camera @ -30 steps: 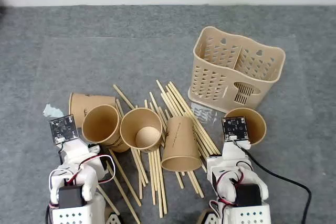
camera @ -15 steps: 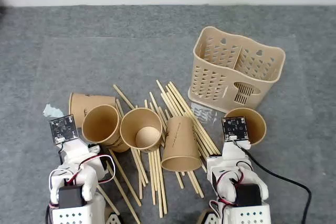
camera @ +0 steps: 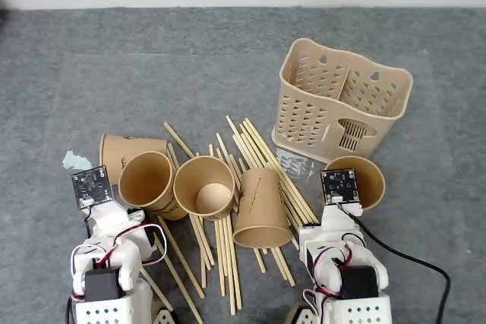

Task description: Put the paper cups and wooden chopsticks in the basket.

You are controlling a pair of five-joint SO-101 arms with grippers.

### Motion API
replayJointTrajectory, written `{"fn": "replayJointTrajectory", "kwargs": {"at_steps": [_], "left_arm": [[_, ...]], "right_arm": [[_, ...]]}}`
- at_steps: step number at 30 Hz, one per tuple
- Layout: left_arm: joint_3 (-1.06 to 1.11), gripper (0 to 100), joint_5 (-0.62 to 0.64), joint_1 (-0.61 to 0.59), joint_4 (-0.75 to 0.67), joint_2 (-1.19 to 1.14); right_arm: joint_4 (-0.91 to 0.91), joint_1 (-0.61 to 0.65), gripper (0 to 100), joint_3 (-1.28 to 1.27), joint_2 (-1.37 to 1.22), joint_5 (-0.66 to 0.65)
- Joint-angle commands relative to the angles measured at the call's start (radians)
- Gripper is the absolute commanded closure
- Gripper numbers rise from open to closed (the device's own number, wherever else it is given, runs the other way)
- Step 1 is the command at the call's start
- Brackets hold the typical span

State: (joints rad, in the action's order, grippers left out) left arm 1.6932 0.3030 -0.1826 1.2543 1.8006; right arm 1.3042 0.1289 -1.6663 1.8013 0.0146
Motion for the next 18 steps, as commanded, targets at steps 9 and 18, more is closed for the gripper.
{"fn": "replayJointTrajectory", "kwargs": {"at_steps": [9, 18], "left_arm": [[-0.010, 99, 0.011, -0.005, 0.002, 0.012], [-0.010, 99, 0.011, -0.005, 0.002, 0.012]], "right_arm": [[0.004, 0.019, 99.0, -0.017, 0.012, -0.014], [0.015, 0.015, 99.0, 0.101, 0.013, -0.097]]}}
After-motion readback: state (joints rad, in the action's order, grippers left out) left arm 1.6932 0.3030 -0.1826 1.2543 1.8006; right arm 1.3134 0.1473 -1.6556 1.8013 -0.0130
